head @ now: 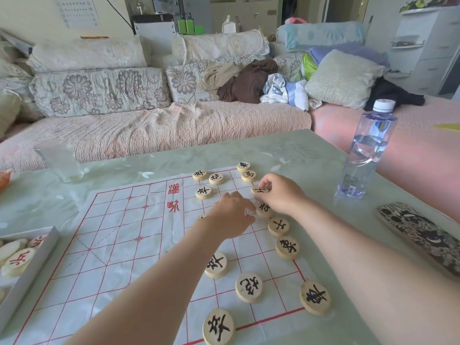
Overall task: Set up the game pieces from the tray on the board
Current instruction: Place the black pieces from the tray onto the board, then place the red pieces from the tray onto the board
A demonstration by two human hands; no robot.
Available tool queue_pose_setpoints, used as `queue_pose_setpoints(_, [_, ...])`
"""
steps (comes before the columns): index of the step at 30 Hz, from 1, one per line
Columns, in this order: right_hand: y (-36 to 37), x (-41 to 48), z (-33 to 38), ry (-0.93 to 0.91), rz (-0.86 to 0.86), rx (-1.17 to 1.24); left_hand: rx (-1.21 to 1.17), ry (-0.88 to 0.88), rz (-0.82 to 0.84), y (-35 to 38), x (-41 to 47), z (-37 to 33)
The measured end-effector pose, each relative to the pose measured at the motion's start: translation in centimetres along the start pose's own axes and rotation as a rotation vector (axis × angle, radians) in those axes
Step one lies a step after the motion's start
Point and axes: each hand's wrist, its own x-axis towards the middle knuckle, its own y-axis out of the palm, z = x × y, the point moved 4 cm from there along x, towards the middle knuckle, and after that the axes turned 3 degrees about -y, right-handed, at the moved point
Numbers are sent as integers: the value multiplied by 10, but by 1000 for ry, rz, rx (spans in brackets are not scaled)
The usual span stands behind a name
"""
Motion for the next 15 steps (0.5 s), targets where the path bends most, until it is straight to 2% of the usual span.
queue_pose_setpoints(9, [-8,-7,10,-63,-13,-140,-27,31,-36,-2,-4,2])
queue_pose_setpoints(15, [-5,-24,57,-180,32,-80,-48,-35,-288,-31,-29,24])
